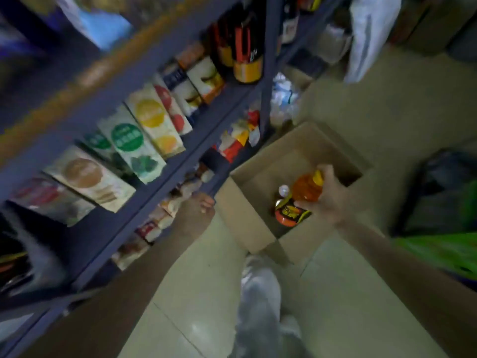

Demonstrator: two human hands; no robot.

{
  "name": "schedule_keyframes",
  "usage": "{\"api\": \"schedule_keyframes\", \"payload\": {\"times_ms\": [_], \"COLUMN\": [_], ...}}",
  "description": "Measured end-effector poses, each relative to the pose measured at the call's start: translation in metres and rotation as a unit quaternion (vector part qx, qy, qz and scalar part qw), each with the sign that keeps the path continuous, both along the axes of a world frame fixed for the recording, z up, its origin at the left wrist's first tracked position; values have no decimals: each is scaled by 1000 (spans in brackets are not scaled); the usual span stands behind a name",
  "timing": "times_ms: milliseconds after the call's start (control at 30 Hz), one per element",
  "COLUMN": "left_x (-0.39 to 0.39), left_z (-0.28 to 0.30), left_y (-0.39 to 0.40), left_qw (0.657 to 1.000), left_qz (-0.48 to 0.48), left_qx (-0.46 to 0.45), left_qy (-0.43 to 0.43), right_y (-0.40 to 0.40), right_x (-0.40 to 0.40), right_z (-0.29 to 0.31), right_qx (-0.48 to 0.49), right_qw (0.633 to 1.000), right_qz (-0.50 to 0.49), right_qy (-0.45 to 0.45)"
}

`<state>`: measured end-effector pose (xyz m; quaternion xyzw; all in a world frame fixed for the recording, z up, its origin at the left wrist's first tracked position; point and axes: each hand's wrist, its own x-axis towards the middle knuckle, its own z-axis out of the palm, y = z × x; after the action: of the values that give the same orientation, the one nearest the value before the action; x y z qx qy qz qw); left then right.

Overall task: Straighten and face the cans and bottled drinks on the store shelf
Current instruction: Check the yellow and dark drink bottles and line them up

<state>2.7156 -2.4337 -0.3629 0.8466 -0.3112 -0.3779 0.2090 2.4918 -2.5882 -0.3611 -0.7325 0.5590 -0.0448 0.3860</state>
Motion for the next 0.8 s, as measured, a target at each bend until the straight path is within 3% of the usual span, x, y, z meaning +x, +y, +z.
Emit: {"api": "schedule_keyframes", "payload": {"times_ms": [233, 400, 500, 633, 800], "left_x": [19, 33, 34, 32, 29], "left_z": [-169, -253, -288, -291, -215], "left_y": [-57, -63, -48, -24, -21], "left_qw": [998, 995, 997, 992, 997], "left_qz": [-48, -67, -26, -13, 13], "left_qx": [38, 74, 75, 122, 59], "left_qy": [6, -18, -19, -9, -38], "right_y": [-60, -64, -54, -57, -74], "right_x": [65, 108, 119, 120, 110], "right_z": [-202, -329, -391, -392, -300], "right_qx": [32, 76, 74, 97, 104], "right_qw": [996, 992, 989, 964, 949], "right_qz": [78, 86, 109, 164, 223], "right_qy": [39, 41, 64, 186, 197]}}
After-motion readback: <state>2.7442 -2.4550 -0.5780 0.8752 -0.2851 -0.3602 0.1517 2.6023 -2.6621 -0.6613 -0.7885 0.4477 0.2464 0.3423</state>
